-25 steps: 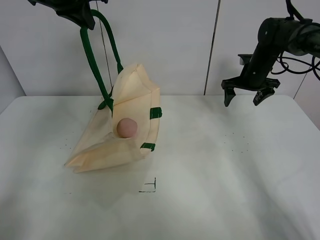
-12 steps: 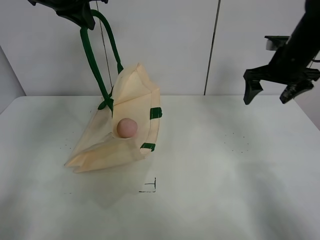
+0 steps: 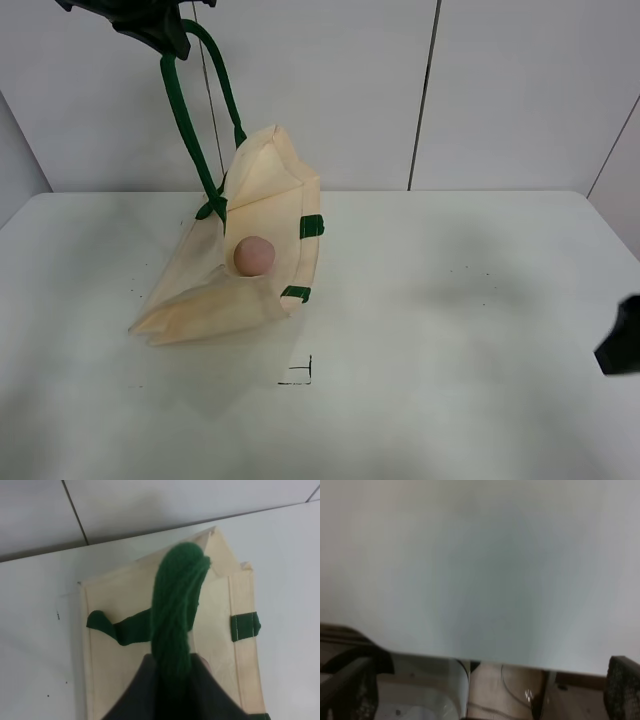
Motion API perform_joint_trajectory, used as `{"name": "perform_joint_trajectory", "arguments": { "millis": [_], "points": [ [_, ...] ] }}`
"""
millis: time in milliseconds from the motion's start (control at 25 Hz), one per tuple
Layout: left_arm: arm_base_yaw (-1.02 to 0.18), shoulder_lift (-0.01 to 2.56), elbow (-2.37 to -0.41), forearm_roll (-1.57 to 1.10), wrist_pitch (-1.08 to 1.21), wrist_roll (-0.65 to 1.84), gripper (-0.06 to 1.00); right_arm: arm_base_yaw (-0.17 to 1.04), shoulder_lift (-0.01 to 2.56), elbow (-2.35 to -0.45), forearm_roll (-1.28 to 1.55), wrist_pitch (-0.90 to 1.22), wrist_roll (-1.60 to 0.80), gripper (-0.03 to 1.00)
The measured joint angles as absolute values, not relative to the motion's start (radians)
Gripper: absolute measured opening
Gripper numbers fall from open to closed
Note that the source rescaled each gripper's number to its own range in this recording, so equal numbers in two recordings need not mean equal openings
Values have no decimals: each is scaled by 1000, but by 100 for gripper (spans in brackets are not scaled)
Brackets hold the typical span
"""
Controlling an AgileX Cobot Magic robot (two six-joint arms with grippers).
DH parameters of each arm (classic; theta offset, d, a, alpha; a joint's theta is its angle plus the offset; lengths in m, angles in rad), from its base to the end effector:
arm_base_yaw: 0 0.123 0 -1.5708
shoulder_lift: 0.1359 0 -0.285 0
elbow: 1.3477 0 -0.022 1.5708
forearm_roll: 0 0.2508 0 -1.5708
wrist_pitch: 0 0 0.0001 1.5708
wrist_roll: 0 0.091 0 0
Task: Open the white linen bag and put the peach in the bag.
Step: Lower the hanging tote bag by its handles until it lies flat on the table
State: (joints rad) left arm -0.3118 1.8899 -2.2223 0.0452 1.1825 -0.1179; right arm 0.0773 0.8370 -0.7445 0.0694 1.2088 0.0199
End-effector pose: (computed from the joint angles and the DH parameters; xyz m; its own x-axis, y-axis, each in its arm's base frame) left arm 0.3924 -0.1225 0.4384 -0.6821 0.1142 -0.7223 0.2102 0.9767 -0.0440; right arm 0.1213 0.0153 0.2941 -0.9375 -0.0281 -0.3469 -0.0580 0.9954 0.0763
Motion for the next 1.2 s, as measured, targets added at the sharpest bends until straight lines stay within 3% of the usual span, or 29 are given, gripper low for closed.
{"name": "perform_joint_trajectory", "arguments": {
  "millis": [280,560,1200],
  "points": [
    [-312,1890,-2222,45,1183,-118,0,77,322,-513,48,1046,20,100],
    [-312,1890,-2222,45,1183,-118,0,77,41,-493,27,1031,20,100],
    [-312,2001,-2222,-44,1182,-118,0,77,-3,-491,22,1031,20,100]
  ]
}}
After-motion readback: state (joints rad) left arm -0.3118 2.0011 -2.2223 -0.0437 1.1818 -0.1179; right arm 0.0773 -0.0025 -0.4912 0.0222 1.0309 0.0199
